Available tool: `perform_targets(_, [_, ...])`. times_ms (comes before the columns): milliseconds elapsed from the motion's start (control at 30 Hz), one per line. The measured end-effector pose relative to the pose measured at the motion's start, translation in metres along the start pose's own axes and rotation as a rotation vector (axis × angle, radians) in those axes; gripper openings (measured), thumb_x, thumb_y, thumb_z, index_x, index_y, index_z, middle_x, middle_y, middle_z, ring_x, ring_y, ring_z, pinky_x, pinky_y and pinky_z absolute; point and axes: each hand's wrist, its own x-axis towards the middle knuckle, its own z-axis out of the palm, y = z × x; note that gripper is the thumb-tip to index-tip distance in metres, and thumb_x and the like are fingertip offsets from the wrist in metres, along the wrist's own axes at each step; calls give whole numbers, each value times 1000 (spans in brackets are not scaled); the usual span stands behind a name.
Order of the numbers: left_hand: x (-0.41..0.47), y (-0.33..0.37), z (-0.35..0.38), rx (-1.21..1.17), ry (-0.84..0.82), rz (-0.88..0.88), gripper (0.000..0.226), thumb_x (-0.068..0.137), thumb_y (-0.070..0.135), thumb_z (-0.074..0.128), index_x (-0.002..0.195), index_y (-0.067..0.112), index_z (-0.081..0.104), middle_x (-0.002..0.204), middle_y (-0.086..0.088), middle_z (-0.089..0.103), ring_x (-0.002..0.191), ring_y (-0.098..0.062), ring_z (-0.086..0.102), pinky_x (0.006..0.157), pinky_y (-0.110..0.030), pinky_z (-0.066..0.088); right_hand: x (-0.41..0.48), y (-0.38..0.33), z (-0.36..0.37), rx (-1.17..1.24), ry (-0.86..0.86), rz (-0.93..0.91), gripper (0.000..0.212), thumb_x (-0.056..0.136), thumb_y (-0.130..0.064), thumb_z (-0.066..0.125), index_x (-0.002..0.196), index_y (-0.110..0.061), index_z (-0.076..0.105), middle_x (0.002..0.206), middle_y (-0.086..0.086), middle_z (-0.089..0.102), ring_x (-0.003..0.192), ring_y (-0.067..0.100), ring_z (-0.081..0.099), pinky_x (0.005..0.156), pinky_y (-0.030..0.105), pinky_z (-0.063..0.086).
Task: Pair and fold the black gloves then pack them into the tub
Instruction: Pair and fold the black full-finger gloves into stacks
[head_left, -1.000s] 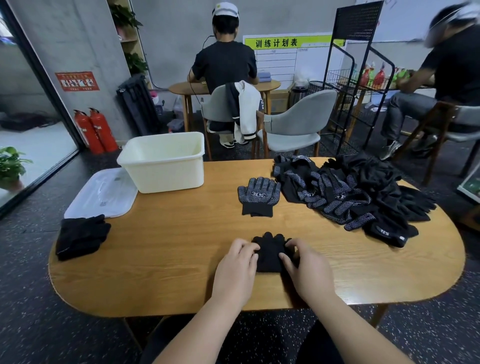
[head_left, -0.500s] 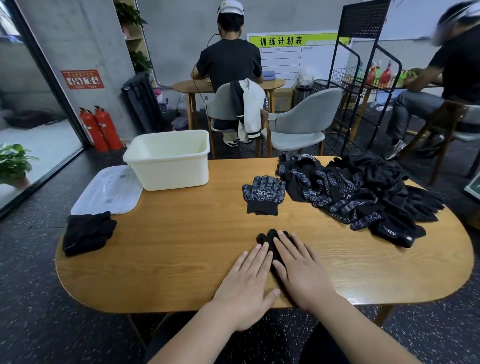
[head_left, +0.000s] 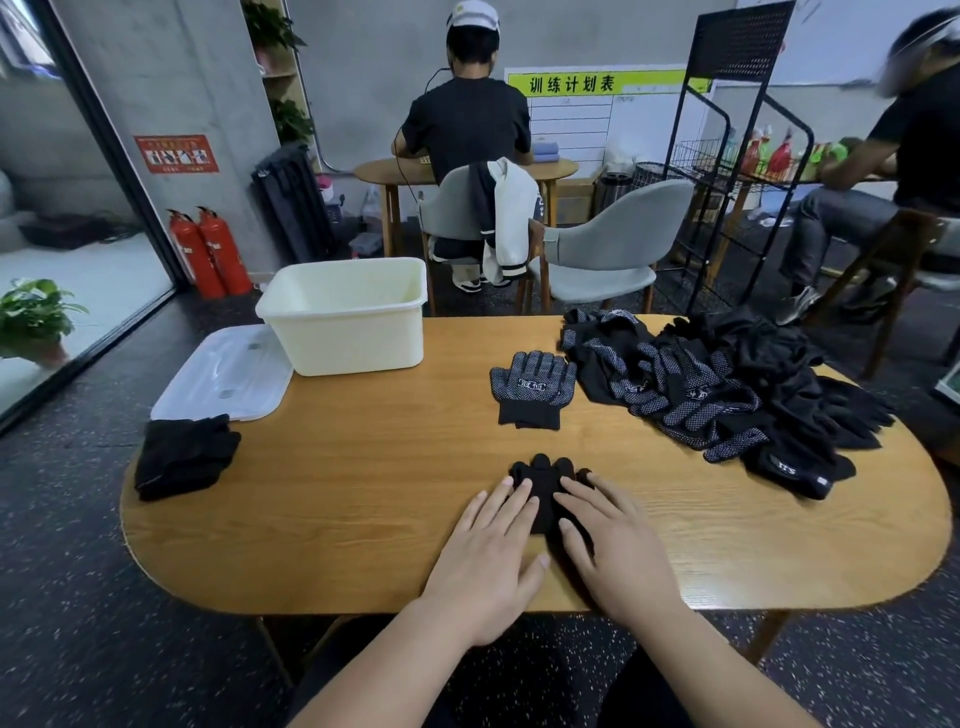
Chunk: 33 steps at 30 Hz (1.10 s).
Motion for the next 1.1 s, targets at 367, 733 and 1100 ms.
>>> perform_targets(367, [-14, -47, -8, -159, 191, -169, 49, 112, 53, 28, 157, 42, 44, 174, 13, 10, 160, -11, -3, 130, -38, 10, -3, -8, -10, 31, -36, -190, 41, 108, -51, 43, 145, -40, 59, 160, -18, 40, 152, 13, 28, 123, 37, 29])
perform_targets(733, [-40, -69, -30, -157, 268, -260, 40, 109, 43, 43, 146, 34, 55, 135, 22, 44, 129, -4, 39, 111, -30, 36, 18, -78, 2, -138, -256, -116, 55, 108, -58, 28, 156, -38, 42, 141, -8, 43, 133, 19, 37, 107, 34, 40])
perform_targets(1100, [-85, -139, -34, 64, 180, -385, 52, 112, 47, 33, 159, 30, 44, 163, 14, 38, 151, -9, 30, 124, -32, 25, 60, -155, 40, -172, -386, -277, 58, 108, -58, 26, 163, -38, 24, 164, 0, 24, 149, 27, 24, 118, 45, 33])
